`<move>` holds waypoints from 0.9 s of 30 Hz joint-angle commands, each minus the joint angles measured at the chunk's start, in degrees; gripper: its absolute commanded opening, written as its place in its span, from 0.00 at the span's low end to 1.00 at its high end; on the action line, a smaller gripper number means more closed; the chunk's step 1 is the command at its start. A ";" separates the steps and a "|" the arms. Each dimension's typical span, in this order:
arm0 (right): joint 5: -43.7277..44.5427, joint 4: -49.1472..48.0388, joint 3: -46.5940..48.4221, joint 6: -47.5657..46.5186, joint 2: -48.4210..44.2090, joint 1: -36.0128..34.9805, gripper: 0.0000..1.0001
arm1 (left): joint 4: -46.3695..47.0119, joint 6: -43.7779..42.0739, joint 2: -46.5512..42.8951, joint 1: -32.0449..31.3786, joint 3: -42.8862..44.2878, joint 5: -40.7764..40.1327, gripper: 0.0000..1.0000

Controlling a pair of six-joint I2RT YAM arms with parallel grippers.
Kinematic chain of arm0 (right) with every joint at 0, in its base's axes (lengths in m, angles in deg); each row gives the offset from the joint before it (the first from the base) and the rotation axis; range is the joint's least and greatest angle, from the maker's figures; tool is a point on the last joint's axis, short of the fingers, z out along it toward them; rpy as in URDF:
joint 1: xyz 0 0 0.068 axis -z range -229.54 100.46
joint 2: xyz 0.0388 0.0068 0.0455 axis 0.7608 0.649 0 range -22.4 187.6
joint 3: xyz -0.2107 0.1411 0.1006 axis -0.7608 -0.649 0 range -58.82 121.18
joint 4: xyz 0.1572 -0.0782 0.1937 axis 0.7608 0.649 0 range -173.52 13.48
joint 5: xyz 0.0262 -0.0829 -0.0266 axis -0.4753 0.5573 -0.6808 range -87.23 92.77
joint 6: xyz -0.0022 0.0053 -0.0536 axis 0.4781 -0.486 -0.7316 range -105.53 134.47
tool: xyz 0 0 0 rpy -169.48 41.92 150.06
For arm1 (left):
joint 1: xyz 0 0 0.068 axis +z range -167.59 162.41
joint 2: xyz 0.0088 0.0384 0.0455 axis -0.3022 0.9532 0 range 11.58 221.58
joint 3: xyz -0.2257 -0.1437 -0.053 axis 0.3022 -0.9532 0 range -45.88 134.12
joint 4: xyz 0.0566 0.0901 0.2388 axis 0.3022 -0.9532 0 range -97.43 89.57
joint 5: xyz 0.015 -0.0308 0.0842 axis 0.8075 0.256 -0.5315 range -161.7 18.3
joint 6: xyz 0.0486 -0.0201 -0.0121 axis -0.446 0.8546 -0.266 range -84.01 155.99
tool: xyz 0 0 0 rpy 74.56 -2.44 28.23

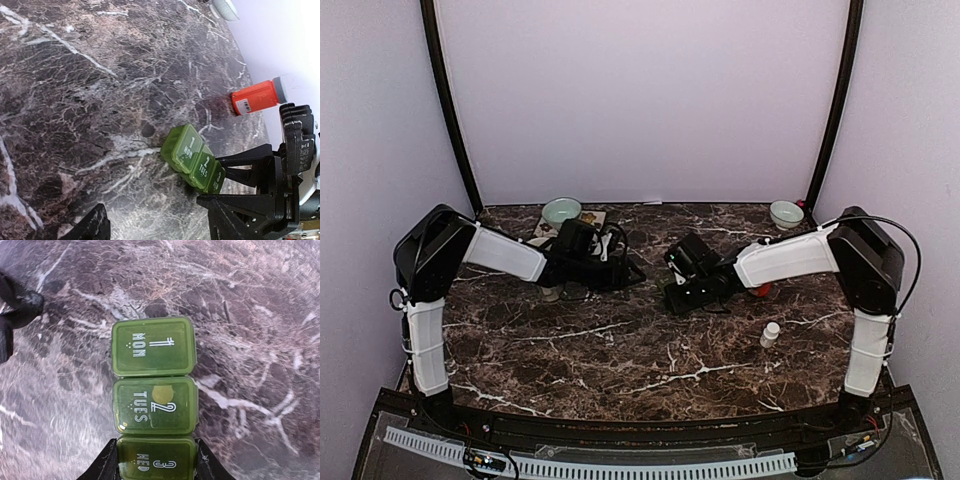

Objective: Sort the pills into containers
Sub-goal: Pick up the pill container from the center of the board, then pass from the right arm to the left

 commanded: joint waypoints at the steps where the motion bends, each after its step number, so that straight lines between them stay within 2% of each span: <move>1: -0.03 -2.84 -1.72 -5.59 -5.85 -0.62 0.42 | 6.72 3.35 -2.88 1.86 -1.02 8.81 0.70; 7: -2.72 -2.74 -1.80 -8.91 -9.27 -0.62 0.42 | 6.37 2.90 -2.42 2.43 0.66 13.55 0.71; 14: -5.72 -3.85 -4.06 -9.35 -11.41 -0.81 0.42 | 6.86 3.92 -2.36 2.68 1.20 15.42 0.71; 27: -6.25 -4.13 -3.02 -9.88 -11.44 -2.61 0.43 | 8.25 5.58 -2.41 2.79 1.53 19.03 0.70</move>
